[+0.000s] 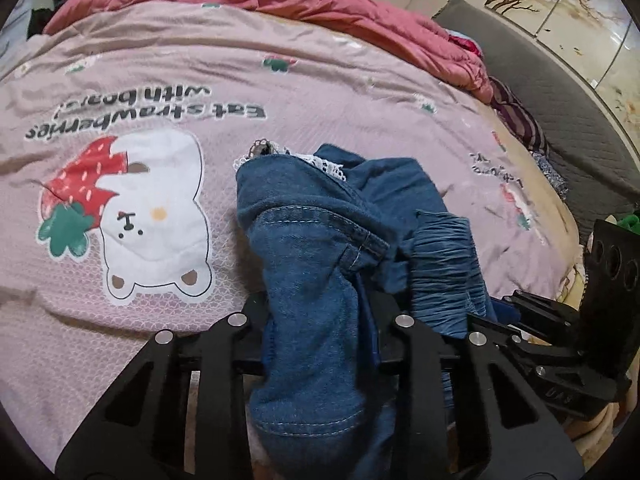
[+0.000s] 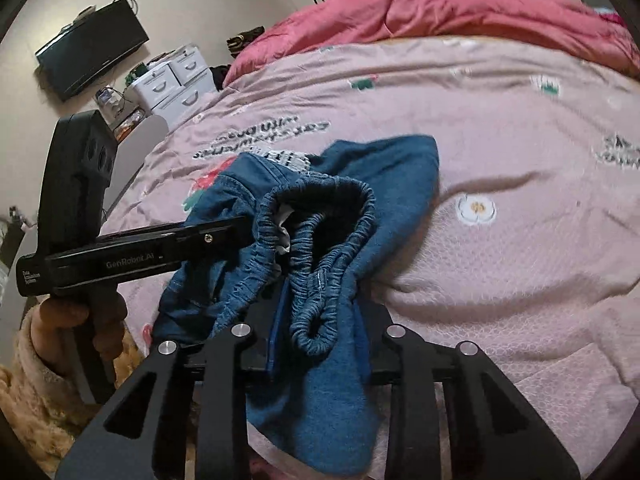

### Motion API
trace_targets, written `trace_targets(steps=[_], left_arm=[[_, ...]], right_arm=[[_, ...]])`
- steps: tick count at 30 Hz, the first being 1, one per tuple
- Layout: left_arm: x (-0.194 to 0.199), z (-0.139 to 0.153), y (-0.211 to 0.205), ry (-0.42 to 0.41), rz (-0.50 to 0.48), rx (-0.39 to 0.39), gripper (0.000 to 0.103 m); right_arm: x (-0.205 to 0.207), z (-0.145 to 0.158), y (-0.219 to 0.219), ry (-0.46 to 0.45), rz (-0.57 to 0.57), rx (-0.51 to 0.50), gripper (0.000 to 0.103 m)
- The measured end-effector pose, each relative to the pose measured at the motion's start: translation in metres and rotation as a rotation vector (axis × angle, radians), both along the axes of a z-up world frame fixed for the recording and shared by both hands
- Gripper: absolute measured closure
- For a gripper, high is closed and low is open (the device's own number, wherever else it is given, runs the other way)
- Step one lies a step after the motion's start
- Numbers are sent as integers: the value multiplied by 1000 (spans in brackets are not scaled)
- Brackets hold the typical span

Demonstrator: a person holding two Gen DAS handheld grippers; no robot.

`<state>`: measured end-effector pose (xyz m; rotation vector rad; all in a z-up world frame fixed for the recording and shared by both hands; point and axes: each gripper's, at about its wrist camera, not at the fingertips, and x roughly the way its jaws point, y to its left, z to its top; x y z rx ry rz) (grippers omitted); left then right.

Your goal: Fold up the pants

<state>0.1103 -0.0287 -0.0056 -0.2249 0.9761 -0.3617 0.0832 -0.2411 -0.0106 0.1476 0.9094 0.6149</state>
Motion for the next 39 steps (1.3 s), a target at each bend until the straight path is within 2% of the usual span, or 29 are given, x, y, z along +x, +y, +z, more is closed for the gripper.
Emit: trace_targets(steps=[7,14,19,25,30,39], left_arm=[[2,24,-5,-63,-8,-3,79],[23,46,-6,-112,-15,12,79],[43,51,-7,-111,-16,27,79],[67,49,-6,-111,-8,49,79],[83,42,-4,-95,-1,61,79],[99,9,4,-28,11,41,79]], right_arm=[[0,28,11,-120,23,-44,77],[26,44,11,-158,9,-38,77],[50,46,10,-161,-1,-42,77],[73,46,15,-169,-6,-64,77],[88,38,18,-140,-16,-60,77],[105,7,16,-53,-30,-70,76]])
